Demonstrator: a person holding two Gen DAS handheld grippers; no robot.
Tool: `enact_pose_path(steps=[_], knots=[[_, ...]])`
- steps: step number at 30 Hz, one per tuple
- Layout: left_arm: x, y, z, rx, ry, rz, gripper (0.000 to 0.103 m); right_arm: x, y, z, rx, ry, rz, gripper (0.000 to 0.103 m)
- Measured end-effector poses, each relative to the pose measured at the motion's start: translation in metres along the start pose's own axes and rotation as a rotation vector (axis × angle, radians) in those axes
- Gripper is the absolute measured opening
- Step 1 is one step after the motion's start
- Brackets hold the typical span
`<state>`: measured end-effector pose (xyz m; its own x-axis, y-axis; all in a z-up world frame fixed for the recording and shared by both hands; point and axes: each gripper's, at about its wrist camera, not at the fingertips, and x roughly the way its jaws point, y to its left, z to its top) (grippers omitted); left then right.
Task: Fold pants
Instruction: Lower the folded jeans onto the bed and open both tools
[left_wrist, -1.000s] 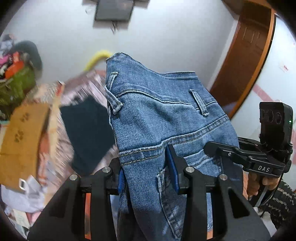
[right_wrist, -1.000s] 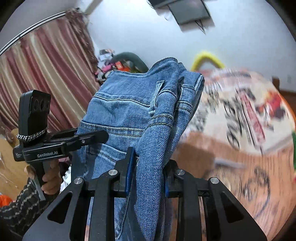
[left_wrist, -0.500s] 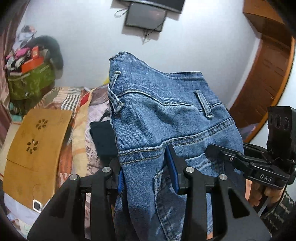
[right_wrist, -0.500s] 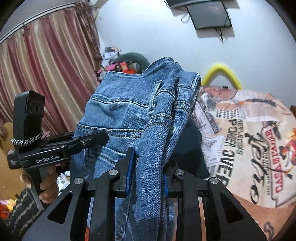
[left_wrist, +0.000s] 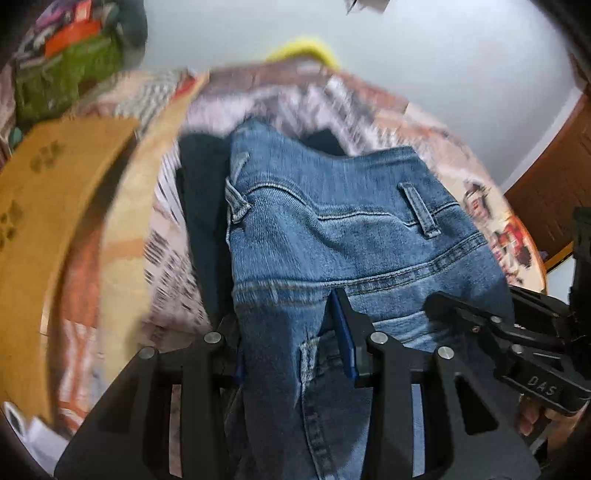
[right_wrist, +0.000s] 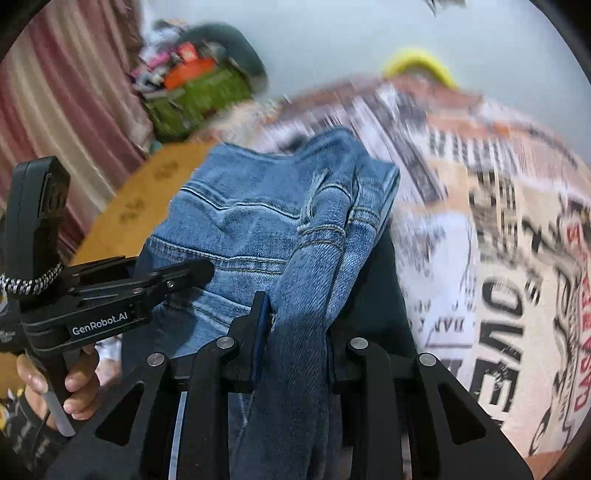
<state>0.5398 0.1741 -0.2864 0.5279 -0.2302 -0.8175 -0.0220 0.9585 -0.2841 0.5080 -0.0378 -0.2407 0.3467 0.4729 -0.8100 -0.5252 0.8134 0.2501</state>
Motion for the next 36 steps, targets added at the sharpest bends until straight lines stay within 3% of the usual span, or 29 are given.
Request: enact_pose_path(steps=[4, 8, 11, 15, 21, 27, 32, 36], knots=[[-0.002, -0.003, -0.010, -0.001, -0.025, 0.019, 0.043, -0.007, -0.001, -0.008, -0.010, -0.009, -0.005, 0.028], [-0.023, -0.008, -0.017, 0.005, -0.002, 0.090, 0.043, -0.030, 0.009, -0.016, -0.016, -0.015, -0.038, 0.030], [-0.058, -0.018, -0.021, 0.045, -0.038, 0.138, 0.043, -0.053, 0.008, -0.022, -0.023, -0.046, -0.045, 0.030], [-0.121, -0.037, -0.030, 0.078, -0.104, 0.129, 0.043, -0.104, 0.018, -0.031, -0.045, -0.145, -0.034, 0.030], [-0.236, -0.080, -0.056, 0.138, -0.279, 0.145, 0.043, -0.211, 0.060, -0.052, -0.126, -0.341, -0.011, 0.030], [-0.352, -0.123, -0.109, 0.196, -0.478, 0.132, 0.043, -0.309, 0.110, -0.091, -0.205, -0.538, 0.013, 0.030], [-0.427, -0.153, -0.170, 0.253, -0.645, 0.156, 0.043, -0.361, 0.139, -0.133, -0.234, -0.666, 0.038, 0.030], [-0.461, -0.167, -0.214, 0.264, -0.731, 0.155, 0.045, -0.389, 0.157, -0.170, -0.250, -0.741, 0.023, 0.030]])
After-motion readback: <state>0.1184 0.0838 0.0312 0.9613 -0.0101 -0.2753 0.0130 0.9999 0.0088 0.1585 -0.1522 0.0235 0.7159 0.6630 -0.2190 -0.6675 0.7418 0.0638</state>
